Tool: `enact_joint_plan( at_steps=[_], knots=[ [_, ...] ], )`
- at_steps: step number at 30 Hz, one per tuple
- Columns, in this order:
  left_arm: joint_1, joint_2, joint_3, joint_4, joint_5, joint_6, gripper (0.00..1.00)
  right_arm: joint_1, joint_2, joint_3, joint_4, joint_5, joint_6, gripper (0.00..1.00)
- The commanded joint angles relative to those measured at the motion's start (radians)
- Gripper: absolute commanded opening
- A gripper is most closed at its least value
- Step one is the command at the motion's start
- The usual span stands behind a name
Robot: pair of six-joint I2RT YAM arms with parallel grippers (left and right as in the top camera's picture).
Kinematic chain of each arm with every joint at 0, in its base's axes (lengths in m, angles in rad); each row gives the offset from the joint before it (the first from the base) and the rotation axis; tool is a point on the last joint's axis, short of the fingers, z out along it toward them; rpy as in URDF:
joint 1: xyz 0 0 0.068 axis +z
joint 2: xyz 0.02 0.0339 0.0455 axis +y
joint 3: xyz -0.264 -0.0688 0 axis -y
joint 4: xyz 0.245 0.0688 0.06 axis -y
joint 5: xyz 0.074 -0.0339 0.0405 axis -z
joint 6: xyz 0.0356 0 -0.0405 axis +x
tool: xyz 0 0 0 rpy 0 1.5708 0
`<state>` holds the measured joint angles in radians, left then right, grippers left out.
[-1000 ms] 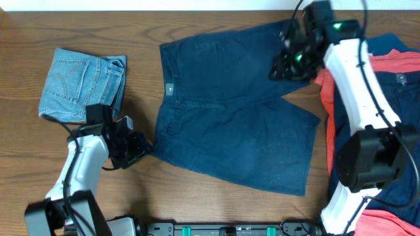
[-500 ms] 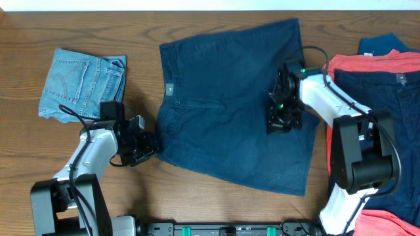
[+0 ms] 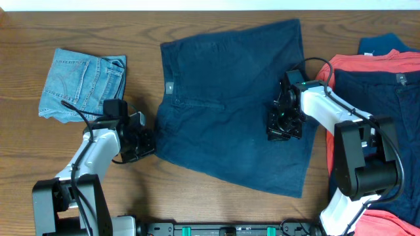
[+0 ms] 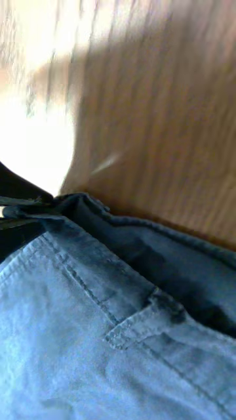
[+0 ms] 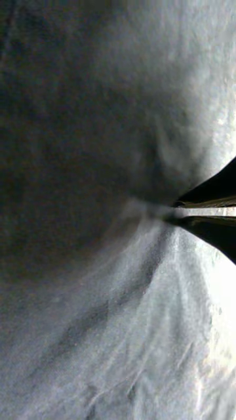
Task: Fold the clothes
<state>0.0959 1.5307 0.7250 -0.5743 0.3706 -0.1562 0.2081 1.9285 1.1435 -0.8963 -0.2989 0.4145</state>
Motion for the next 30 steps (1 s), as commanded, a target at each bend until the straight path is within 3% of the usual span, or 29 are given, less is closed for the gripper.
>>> enact_joint_plan(
  at_steps=[1, 4, 7, 14, 17, 19, 24, 30],
  knots=[
    [0.001, 0.003, 0.012, -0.005, -0.135, 0.006, 0.06, -0.001, 0.047, -0.043, 0.000, 0.154, 0.018, 0.07],
    [0.001, 0.003, 0.054, -0.042, -0.186, 0.006, 0.07, -0.001, 0.047, -0.043, -0.002, 0.166, 0.018, 0.07],
    [0.001, 0.003, 0.113, -0.076, -0.201, 0.006, 0.17, -0.001, 0.047, -0.043, -0.003, 0.184, 0.018, 0.07],
    [0.001, 0.003, 0.195, -0.092, -0.224, 0.025, 0.17, -0.001, 0.047, -0.043, -0.009, 0.206, 0.018, 0.06],
    [0.001, 0.003, 0.196, -0.112, -0.217, 0.024, 0.17, -0.001, 0.047, -0.043, -0.009, 0.205, 0.018, 0.06],
    [0.001, 0.003, 0.196, -0.159, -0.177, 0.025, 0.28, -0.001, 0.047, -0.043, -0.010, 0.206, 0.018, 0.06],
    [0.001, 0.003, 0.167, -0.244, -0.109, 0.025, 0.39, -0.001, 0.047, -0.043, -0.011, 0.206, 0.018, 0.07],
    [0.001, 0.003, 0.084, -0.175, -0.097, 0.025, 0.40, -0.001, 0.047, -0.043, -0.012, 0.206, 0.018, 0.08]
  ],
)
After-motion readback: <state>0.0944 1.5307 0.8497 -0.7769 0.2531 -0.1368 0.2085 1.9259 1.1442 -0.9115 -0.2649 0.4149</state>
